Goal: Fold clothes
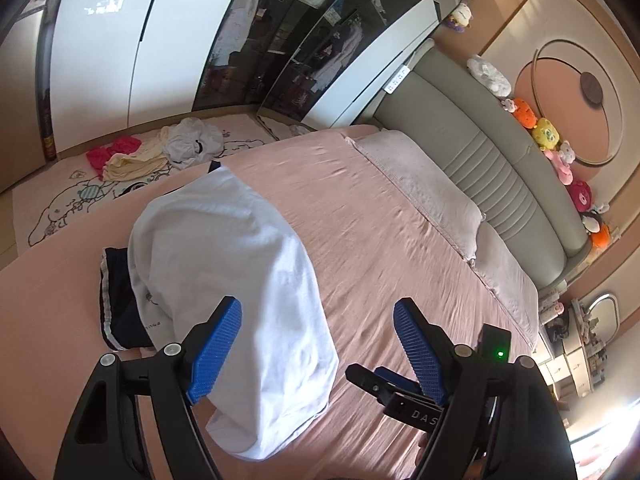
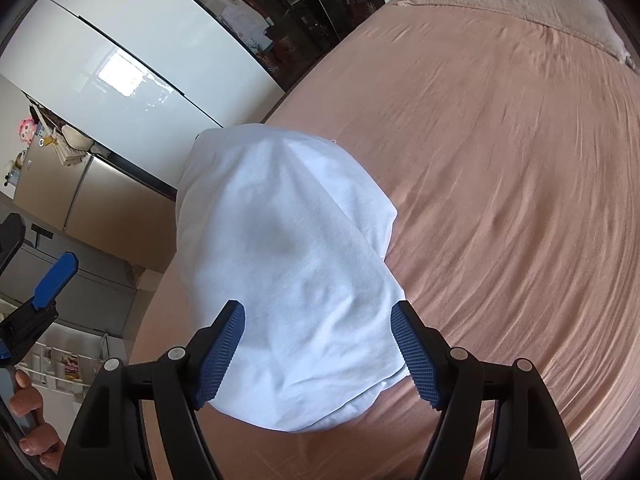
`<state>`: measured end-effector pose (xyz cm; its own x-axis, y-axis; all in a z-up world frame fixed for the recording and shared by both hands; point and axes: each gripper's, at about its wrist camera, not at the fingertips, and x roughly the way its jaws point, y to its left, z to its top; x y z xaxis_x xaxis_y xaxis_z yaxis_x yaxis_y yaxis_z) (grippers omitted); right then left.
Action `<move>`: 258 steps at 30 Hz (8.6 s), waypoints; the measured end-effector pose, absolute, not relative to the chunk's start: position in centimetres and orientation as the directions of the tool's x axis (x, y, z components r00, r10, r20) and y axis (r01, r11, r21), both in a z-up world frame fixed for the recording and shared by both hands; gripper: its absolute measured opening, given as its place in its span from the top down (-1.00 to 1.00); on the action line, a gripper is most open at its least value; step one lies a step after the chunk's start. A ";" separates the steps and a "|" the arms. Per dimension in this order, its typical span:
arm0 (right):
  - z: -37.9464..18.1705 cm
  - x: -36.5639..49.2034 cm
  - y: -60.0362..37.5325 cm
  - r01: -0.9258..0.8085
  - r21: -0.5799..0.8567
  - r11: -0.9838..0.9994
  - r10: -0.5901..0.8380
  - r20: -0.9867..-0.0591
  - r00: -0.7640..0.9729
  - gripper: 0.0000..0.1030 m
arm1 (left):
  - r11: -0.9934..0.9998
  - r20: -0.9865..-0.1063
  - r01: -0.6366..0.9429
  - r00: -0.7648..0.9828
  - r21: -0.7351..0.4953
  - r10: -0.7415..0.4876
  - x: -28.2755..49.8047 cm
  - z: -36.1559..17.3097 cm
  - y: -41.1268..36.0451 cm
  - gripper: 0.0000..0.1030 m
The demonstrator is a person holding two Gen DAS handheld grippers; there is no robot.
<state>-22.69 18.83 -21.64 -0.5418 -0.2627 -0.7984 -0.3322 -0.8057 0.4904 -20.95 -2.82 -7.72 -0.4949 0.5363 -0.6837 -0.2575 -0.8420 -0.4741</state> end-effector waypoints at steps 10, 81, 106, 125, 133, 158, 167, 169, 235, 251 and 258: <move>-23.1 -24.0 18.3 -0.322 0.475 -0.819 -0.254 -0.803 -0.539 -0.46 | -0.895 -0.762 -0.152 -0.476 -0.419 0.438 -23.6 -12.3 -4.6 -0.51; -24.4 -29.9 17.5 -0.302 0.824 -0.479 -0.475 -0.533 -0.701 0.80 | -0.781 -0.602 -0.311 -0.505 -0.542 0.618 -25.6 -13.2 1.0 0.67; -11.6 -15.8 26.6 -0.294 0.824 -0.484 -0.216 -0.438 -0.873 0.80 | -0.596 -0.453 -0.586 -0.391 -0.549 0.801 -16.3 -2.7 13.2 0.70; -7.6 6.3 35.0 -0.443 0.791 -0.421 0.079 -0.455 -0.887 0.80 | -0.367 -0.426 -0.751 -0.126 -0.550 0.896 -2.3 0.1 26.4 0.70; -7.8 14.3 38.2 -0.519 0.768 -0.374 0.185 -0.487 -0.854 0.80 | -0.286 -0.445 -0.783 -0.014 -0.552 0.896 3.1 -0.9 31.9 0.70; -21.1 19.5 47.1 -0.685 0.703 -0.189 0.126 -0.675 -0.727 0.80 | -0.341 -0.668 -0.763 0.156 -0.550 0.728 6.8 -13.5 42.2 0.70; -24.3 17.7 47.1 -0.773 0.588 -0.238 0.096 -0.777 -0.622 0.76 | -0.437 -0.758 -0.741 0.146 -0.509 0.636 5.8 -17.4 42.1 0.64; -24.3 17.2 47.0 -0.811 0.510 -0.285 0.104 -0.825 -0.555 0.74 | -0.450 -0.776 -0.744 0.144 -0.494 0.614 5.7 -17.8 42.1 0.64; -25.9 18.2 44.7 -0.863 -0.103 -0.495 0.430 -0.892 -0.141 0.72 | -0.521 -0.882 -0.790 0.051 -0.323 0.469 0.4 -19.7 39.0 -0.96; -26.2 27.7 47.9 -0.901 0.040 -0.431 0.382 -0.897 -0.223 0.73 | -0.264 -0.842 -0.882 0.224 -0.389 0.491 4.4 -19.6 51.0 -0.96; -26.8 31.1 48.7 -0.915 0.051 -0.400 0.369 -0.905 -0.211 0.73 | -0.198 -0.864 -0.906 0.264 -0.374 0.428 6.9 -21.7 53.1 -0.96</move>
<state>31.13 48.66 -26.76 -0.2113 0.3688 -0.9052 -0.9151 -0.4001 0.0506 6.87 53.12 -21.68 0.2635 0.4283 -0.8644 -0.9060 -0.1979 -0.3742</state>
